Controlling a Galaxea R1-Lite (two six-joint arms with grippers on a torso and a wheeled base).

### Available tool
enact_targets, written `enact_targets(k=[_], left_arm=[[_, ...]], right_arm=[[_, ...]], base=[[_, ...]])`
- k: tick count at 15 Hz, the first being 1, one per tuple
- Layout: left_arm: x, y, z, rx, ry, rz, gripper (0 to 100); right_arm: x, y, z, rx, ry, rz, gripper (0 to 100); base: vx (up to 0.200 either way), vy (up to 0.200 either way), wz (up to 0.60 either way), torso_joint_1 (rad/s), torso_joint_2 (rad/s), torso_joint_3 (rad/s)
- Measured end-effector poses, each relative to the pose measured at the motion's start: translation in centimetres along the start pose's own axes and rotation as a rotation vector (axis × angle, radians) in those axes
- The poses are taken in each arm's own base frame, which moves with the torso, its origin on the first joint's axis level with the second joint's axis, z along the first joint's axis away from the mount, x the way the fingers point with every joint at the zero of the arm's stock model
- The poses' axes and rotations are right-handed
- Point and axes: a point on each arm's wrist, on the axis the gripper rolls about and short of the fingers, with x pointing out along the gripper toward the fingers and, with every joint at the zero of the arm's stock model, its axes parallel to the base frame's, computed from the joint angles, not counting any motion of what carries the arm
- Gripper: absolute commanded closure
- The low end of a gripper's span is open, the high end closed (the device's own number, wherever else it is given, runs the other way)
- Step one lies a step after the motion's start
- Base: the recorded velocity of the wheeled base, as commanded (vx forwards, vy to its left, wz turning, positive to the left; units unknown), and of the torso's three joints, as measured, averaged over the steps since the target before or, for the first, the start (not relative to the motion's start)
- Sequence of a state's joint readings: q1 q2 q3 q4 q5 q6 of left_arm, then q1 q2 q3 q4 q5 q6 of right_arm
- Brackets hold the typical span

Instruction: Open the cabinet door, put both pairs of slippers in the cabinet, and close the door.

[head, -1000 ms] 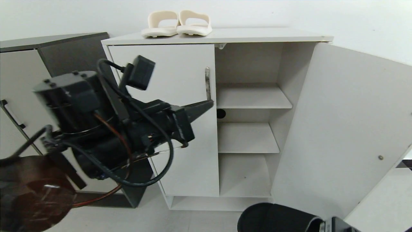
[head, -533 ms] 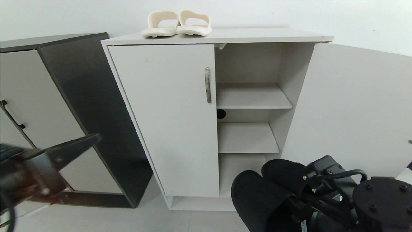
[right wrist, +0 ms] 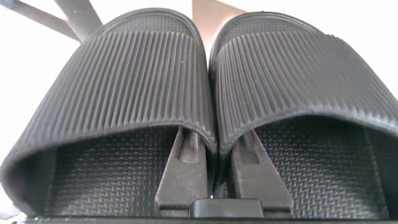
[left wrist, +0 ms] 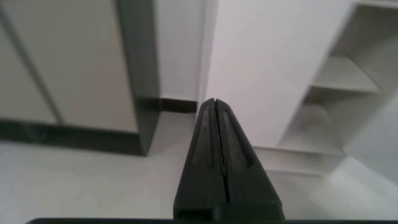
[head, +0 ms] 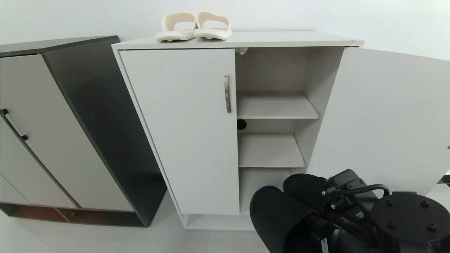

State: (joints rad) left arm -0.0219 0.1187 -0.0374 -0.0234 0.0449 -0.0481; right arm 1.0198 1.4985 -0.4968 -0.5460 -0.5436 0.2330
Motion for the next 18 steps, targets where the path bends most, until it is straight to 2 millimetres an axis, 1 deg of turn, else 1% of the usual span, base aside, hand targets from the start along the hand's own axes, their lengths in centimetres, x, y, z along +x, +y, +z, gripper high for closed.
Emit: enact_targets(k=[2,4,5,9,11,13,15,18], left_arm=[[-0.4,-0.1,-0.8,0.033,-0.048,-0.029,100],[-0.5,0.0,-1.5,0.062,-0.031,-0.005,100],[-0.6,0.1,-1.5,0.075,-0.040,0.017,100],[-0.7,0.0,-1.6,0.061,-0.055,0.013,100],[-0.7,0.1,-1.6,0.046,-0.056,0.012,100],[-0.7,0.0,-1.6,0.044,-0.057,0.012,100],[-0.7,0.1,-1.6,0.045,-0.057,0.012,100],[-0.7,0.1,-1.6,0.044,-0.059,0.012,100]], right_arm=[[0.1,0.1,-0.1,-0.002,0.004,-0.001,100],[0.2,0.2,-0.1,-0.003,0.001,0.005,100],[0.2,0.3,-0.1,-0.004,0.002,0.004,100],[0.3,0.5,-0.3,-0.009,0.007,0.012,100],[0.6,0.8,0.1,0.005,-0.009,0.001,100],[1.6,1.4,0.1,0.032,-0.023,-0.036,100],[3.3,2.3,0.1,0.081,-0.045,-0.090,100],[6.0,3.3,0.3,0.134,-0.071,-0.180,100]], base=[[0.000,0.000,0.00,0.000,0.00,0.000],[0.000,0.000,0.00,0.000,0.00,0.000],[0.000,0.000,0.00,0.000,0.00,0.000],[0.000,0.000,0.00,0.000,0.00,0.000],[0.000,0.000,0.00,0.000,0.00,0.000],[0.000,0.000,0.00,0.000,0.00,0.000],[0.000,0.000,0.00,0.000,0.00,0.000],[0.000,-0.200,0.00,0.001,0.00,0.005]])
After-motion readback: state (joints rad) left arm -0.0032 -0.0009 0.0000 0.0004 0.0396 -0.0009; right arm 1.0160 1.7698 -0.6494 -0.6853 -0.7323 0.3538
